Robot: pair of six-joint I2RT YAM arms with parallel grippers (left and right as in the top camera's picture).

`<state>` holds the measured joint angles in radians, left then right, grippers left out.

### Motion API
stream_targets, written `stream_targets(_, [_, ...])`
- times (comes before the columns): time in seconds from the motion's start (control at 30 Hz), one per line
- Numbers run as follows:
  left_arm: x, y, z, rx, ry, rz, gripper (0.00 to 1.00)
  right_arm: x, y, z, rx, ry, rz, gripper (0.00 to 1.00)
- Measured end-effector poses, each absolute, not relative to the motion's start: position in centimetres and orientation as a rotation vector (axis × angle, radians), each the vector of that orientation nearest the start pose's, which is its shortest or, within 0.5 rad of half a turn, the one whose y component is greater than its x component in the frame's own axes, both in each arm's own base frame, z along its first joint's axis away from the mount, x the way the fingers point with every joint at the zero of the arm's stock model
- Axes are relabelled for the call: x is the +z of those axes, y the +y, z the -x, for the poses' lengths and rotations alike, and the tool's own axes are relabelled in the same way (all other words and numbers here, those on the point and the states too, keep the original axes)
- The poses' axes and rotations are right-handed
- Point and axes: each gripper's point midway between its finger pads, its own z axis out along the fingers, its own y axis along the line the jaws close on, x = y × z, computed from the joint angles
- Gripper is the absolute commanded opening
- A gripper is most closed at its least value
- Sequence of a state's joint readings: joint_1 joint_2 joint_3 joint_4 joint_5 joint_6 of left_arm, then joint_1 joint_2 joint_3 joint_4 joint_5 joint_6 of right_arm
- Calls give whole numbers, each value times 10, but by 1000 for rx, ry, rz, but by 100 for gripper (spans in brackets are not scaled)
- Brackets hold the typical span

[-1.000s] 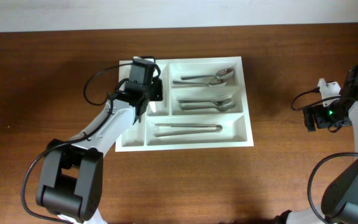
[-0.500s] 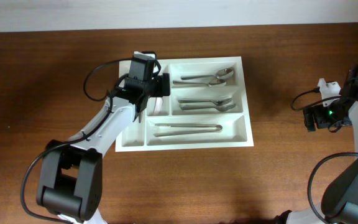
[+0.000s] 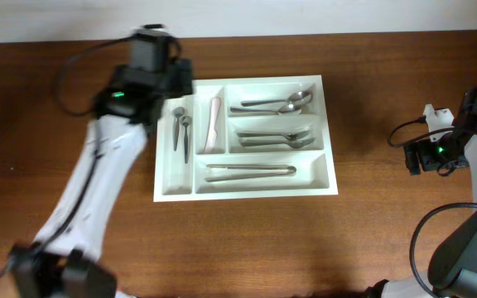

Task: Pack container

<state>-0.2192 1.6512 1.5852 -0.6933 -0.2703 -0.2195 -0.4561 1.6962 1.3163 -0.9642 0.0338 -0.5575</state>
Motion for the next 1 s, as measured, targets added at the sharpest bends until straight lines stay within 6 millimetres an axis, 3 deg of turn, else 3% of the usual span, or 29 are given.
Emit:
stream_targets(0.13, [282, -22, -429, 127, 2298, 196, 99, 101, -163, -319, -207, 2949, 144, 99])
stream_targets(0.4, [324, -4, -357, 134, 2296, 202, 99, 101, -163, -319, -207, 2948, 143, 99])
stream_targets(0.67, [348, 0, -253, 24, 2314, 268, 99, 101, -163, -319, -207, 2948, 144, 99])
stream_targets(0.83, [387, 8, -177, -67, 2115, 305, 99, 101, -163, -319, -207, 2949, 143, 99])
stream_targets(1.0, [403, 17, -101, -133, 1931, 313, 99, 101, -163, -319, -207, 2949, 143, 99])
